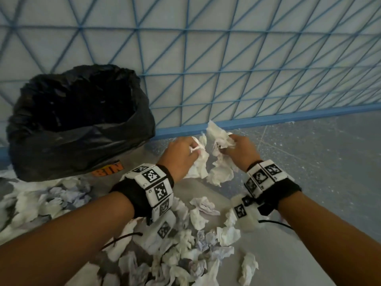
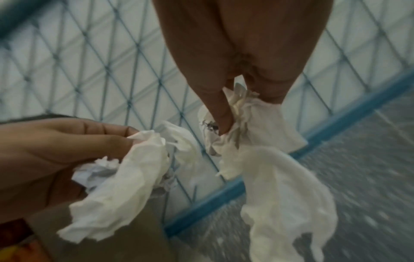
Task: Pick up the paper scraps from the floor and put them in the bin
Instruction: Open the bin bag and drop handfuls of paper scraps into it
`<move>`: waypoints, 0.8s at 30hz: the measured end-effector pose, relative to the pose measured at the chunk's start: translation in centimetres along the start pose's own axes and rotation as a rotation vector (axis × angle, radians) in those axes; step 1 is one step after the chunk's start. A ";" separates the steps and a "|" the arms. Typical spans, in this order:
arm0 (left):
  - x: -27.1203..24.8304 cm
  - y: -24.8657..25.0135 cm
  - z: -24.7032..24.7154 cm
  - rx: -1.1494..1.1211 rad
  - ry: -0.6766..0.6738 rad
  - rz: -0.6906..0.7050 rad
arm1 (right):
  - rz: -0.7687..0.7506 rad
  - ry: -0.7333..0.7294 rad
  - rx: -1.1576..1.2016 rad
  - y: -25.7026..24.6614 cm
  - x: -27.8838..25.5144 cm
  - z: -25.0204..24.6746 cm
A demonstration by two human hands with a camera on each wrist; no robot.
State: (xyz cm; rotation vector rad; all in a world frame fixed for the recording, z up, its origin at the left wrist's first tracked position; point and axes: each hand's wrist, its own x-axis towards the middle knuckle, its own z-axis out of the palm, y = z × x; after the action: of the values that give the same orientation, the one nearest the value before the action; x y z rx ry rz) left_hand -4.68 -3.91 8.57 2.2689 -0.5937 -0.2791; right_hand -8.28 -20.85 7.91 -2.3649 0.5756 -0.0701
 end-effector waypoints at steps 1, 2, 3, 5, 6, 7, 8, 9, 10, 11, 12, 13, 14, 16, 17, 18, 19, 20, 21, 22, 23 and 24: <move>-0.3 0.6 -1.3 -0.021 0.032 0.044 | -0.031 0.039 0.022 -1.3 -0.1 -0.8; -0.5 1.3 -2.8 -0.034 0.065 0.090 | -0.072 0.077 0.053 -2.5 0.0 -1.6; -0.8 2.0 -4.4 -0.039 0.105 0.135 | -0.111 0.107 0.084 -4.0 -0.1 -2.4; -1.4 3.3 -8.0 -0.056 0.201 0.202 | -0.179 0.164 0.140 -7.6 -0.2 -3.9; -1.6 3.8 -9.9 -0.072 0.254 0.223 | -0.222 0.186 0.182 -9.6 -0.2 -4.4; -1.8 4.1 -11.9 -0.083 0.310 0.238 | -0.263 0.195 0.234 -11.6 -0.1 -4.7; -2.0 4.2 -13.8 -0.087 0.364 0.251 | -0.308 0.208 0.287 -13.6 0.0 -4.8; -2.1 4.1 -15.7 -0.090 0.409 0.262 | -0.332 0.214 0.324 -15.7 0.0 -4.6; -2.1 3.7 -17.3 -0.093 0.447 0.267 | -0.371 0.216 0.353 -17.6 0.2 -4.2; -2.1 3.1 -18.8 -0.087 0.483 0.260 | -0.399 0.216 0.376 -19.4 0.3 -3.7; -2.1 2.2 -19.9 -0.075 0.517 0.238 | -0.433 0.203 0.403 -21.1 0.4 -3.0; -1.9 1.1 -20.8 -0.057 0.543 0.204 | -0.460 0.180 0.423 -22.7 0.2 -2.3; -1.8 -0.1 -21.2 -0.035 0.562 0.161 | -0.485 0.154 0.424 -24.0 0.2 -1.5; -1.6 -2.6 -21.3 0.010 0.583 0.057 | -0.508 0.116 0.305 -25.8 0.3 0.8; -1.6 -3.9 -21.1 0.031 0.568 -0.004 | -0.505 0.084 0.226 -26.3 0.3 2.1; -1.6 -5.0 -20.8 0.057 0.538 -0.066 | -0.500 0.048 0.163 -26.5 0.4 3.4; -1.6 -6.0 -20.5 0.093 0.500 -0.124 | -0.477 -0.009 0.113 -26.7 0.4 4.6; -1.6 -7.0 -20.4 0.128 0.462 -0.167 | -0.463 -0.057 0.072 -26.8 0.4 5.5; -1.7 -7.6 -20.4 0.157 0.434 -0.194 | -0.446 -0.107 0.030 -27.0 0.2 6.1; -1.8 -8.1 -20.6 0.166 0.415 -0.209 | -0.455 -0.153 -0.019 -27.1 0.3 6.6; -2.0 -8.4 -20.9 0.158 0.408 -0.209 | -0.463 -0.203 -0.068 -27.4 0.2 6.6; -2.3 -8.5 -21.2 0.140 0.413 -0.207 | -0.479 -0.244 -0.112 -27.6 0.2 6.6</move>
State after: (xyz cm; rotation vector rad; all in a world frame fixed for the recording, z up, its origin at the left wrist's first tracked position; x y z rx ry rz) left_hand 4.03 15.57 17.01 2.4301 -0.1677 0.1374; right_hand 3.85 1.46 20.66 -2.5233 -0.1112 0.0374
